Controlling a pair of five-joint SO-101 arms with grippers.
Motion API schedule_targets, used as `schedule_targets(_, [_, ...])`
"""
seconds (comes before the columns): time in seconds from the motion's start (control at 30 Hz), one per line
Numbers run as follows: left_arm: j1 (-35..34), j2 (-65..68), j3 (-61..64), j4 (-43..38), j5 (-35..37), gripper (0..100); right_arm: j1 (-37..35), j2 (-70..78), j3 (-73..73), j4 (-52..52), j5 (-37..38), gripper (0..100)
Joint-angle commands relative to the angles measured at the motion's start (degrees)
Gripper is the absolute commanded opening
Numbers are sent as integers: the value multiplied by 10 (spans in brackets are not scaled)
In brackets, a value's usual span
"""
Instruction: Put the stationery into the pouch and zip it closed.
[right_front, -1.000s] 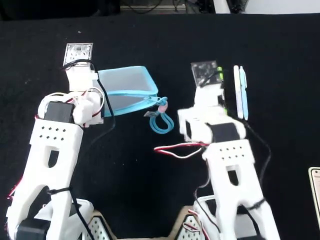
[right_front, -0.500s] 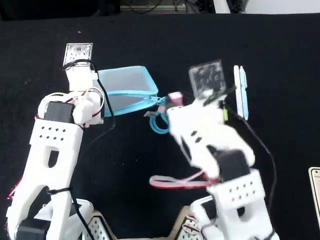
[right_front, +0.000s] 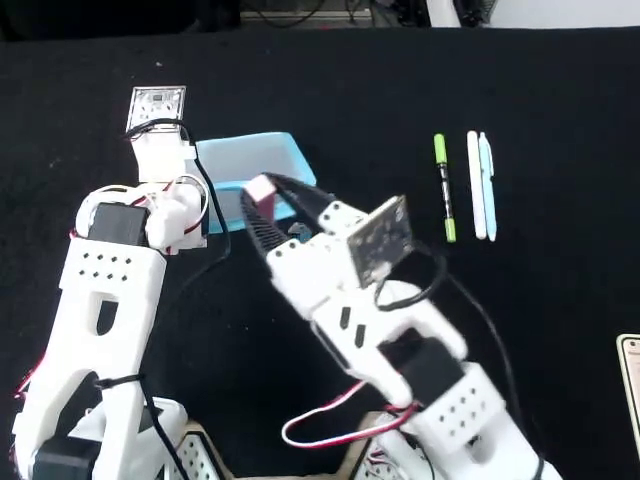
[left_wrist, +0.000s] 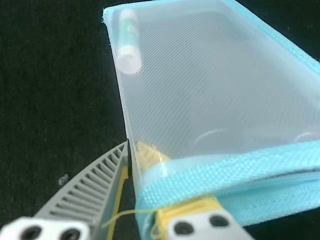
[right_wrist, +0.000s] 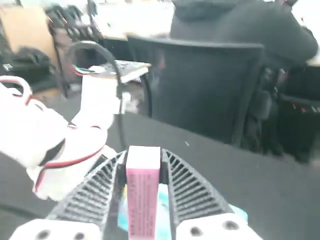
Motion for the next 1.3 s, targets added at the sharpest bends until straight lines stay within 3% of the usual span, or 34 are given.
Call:
schedule_targets(0.0, [2, 11, 23, -1, 8, 30, -10, -10, 44, -144, 1, 11])
schedule_targets(0.13, [2, 11, 23, -1, 8, 30, -9, -10, 100, -220, 1, 11])
schedule_targets(0.53, [2, 11, 23, 0, 8, 30, -9, -9, 186, -317, 1, 11])
schedule_targets(0.97, [0, 11, 28, -2, 8, 30, 7, 157, 109, -321, -3, 11])
schedule_targets(1.27, [2, 8, 29, -2, 9, 30, 32, 93, 141, -317, -4, 11])
